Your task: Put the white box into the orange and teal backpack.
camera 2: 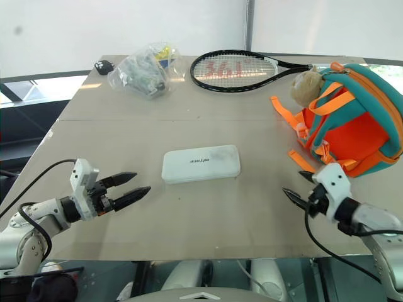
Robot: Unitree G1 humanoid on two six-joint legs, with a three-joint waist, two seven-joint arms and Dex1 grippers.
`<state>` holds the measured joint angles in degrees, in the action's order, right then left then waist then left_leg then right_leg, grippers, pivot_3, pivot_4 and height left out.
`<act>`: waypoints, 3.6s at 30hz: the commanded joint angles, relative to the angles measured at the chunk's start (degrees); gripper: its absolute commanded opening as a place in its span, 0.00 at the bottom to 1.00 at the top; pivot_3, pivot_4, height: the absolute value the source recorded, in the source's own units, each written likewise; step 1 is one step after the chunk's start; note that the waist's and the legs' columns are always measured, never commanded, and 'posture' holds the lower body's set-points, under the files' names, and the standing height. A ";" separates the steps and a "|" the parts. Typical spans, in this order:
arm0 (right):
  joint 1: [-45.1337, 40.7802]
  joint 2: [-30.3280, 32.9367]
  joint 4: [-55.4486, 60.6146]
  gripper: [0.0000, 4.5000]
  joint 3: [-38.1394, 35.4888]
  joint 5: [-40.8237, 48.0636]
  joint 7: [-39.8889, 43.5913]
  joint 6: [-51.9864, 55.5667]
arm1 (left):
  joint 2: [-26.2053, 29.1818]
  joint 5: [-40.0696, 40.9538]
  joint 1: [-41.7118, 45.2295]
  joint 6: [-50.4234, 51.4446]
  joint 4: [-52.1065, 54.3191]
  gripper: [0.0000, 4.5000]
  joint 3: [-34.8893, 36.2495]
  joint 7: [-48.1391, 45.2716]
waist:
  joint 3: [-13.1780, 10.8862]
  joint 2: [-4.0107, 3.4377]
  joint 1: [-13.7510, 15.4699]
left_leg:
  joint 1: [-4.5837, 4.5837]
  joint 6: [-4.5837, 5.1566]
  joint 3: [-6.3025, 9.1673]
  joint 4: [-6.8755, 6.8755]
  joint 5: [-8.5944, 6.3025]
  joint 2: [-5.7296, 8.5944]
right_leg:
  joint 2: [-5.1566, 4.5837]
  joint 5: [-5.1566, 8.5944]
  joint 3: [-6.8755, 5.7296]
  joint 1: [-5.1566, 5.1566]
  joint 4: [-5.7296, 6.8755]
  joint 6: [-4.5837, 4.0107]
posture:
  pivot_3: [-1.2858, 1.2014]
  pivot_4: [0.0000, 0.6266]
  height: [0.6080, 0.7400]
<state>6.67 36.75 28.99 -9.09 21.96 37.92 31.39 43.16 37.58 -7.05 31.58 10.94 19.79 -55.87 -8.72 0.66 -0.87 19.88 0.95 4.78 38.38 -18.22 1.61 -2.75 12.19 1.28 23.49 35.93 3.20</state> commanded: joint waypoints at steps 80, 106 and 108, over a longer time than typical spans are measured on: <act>-31.16 -8.37 -7.61 0.51 -11.54 -2.50 -24.49 18.11 | -20.74 32.35 35.88 46.93 -1.97 0.27 8.10 25.86 | 0.40 -0.30 0.33 | 0.96 -0.44 0.23 -0.06 0.26 0.21 | -0.01 -0.13 -0.08 1.02 0.05 -0.13 | 0.52 0.24 1.00; -39.80 4.47 -0.20 0.00 1.50 25.23 16.43 15.69 | -3.79 28.22 42.18 22.45 -12.14 0.27 12.10 13.38 | 0.30 -0.13 -0.02 | 2.09 -0.56 0.52 0.10 0.33 0.25 | -0.34 -0.17 -0.56 2.07 0.03 -0.16 | 0.52 0.24 1.00; -35.98 5.49 -1.71 0.00 0.43 23.21 15.72 13.52 | -0.40 26.62 41.72 22.17 -10.11 0.27 8.97 7.00 | 0.31 -0.08 -0.02 | 2.04 -0.56 0.38 0.08 0.33 0.25 | -0.39 -0.17 -0.51 2.06 0.04 -0.16 | 0.52 0.24 1.00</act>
<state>-29.42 41.78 26.35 -6.16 45.32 53.51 46.50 41.15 64.03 33.79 54.63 -2.41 28.77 -45.34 -8.41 0.58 -0.89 21.91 0.39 5.18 38.45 -17.89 1.85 -3.10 12.01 0.72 25.53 36.00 3.03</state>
